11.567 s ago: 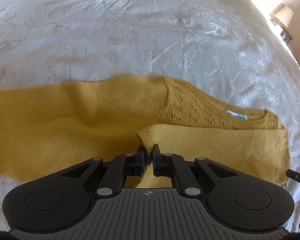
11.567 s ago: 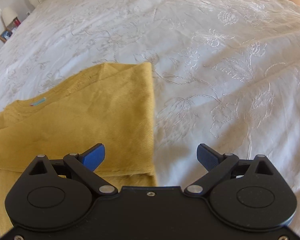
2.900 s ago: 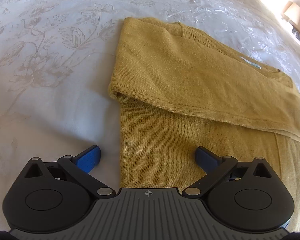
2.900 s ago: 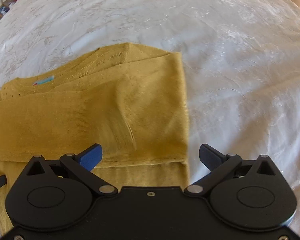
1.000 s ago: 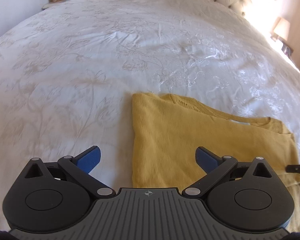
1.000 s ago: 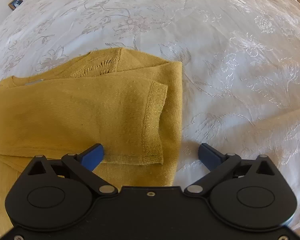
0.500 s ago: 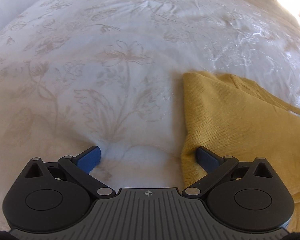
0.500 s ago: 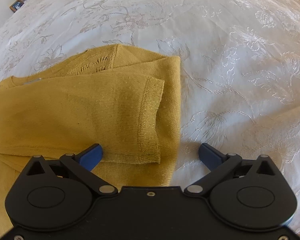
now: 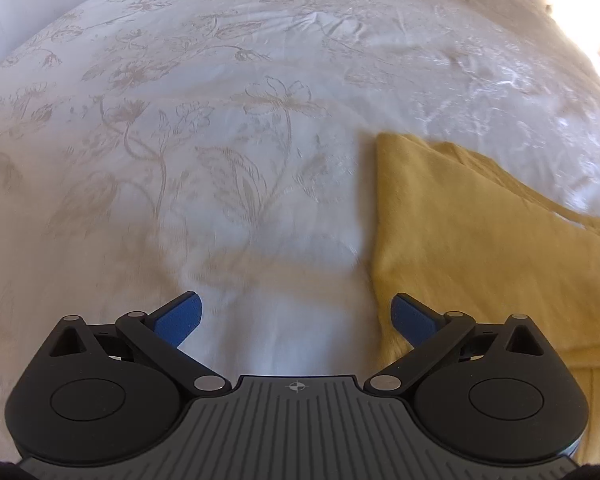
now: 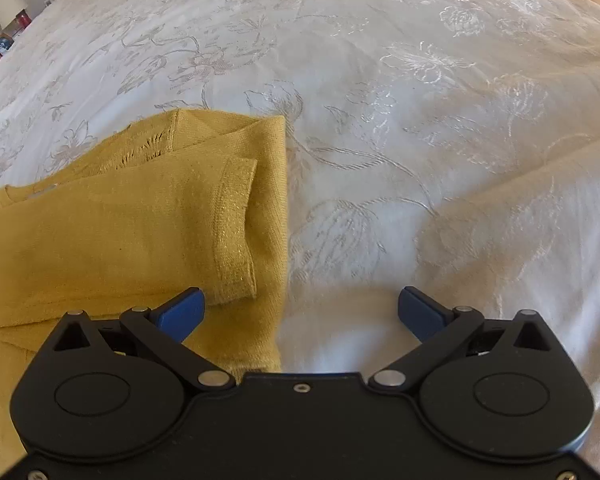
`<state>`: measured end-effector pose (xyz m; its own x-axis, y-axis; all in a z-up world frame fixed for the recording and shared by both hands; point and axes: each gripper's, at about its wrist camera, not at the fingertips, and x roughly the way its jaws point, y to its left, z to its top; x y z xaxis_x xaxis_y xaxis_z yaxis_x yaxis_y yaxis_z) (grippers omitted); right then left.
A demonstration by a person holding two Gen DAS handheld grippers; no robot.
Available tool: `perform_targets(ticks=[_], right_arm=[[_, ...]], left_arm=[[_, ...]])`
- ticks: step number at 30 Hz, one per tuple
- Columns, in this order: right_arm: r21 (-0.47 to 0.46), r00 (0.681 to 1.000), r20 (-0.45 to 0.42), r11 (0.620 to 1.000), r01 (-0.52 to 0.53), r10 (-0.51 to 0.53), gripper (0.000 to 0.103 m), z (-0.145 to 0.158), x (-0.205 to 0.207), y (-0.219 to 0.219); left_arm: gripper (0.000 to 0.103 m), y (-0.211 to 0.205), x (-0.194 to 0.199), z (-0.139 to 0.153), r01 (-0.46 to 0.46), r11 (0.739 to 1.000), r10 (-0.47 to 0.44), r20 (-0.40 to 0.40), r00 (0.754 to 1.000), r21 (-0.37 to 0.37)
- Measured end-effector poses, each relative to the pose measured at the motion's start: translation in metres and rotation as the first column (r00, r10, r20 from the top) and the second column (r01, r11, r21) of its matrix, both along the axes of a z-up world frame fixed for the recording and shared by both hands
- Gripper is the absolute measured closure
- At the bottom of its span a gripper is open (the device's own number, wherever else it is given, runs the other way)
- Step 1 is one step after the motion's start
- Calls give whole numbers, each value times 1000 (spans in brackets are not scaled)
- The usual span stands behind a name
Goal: Fold small clothes
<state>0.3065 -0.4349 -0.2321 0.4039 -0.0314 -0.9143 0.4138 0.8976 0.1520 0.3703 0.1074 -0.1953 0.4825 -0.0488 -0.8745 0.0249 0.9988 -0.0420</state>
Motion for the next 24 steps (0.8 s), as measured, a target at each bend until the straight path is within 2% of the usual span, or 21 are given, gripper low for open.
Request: perform_targets(ticks=[8, 11, 14, 18, 21, 24], right_arm=[[19, 1000, 8, 1000, -17, 17, 1, 15, -51, 18], [-23, 998, 38, 999, -42, 43, 1, 23, -56, 23], [-66, 994, 92, 997, -46, 52, 1, 31, -44, 21], [-11, 975, 211, 997, -70, 71, 1, 40, -20, 14], [-14, 964, 237, 992, -124, 123, 1, 41, 2, 18], [-34, 961, 223, 987, -160, 164, 1, 37, 22, 21]], left_arm=[[0, 0, -70, 8, 51, 998, -53, -51, 997, -37], [0, 2, -96, 8, 57, 997, -60, -73, 996, -46], [0, 4, -114, 5, 49, 997, -54, -95, 994, -51], [0, 4, -122, -4, 36, 998, -42, -108, 993, -56], [0, 0, -122, -22, 31, 999, -37, -167, 985, -41], [0, -4, -117, -32, 47, 999, -51, -181, 982, -22]])
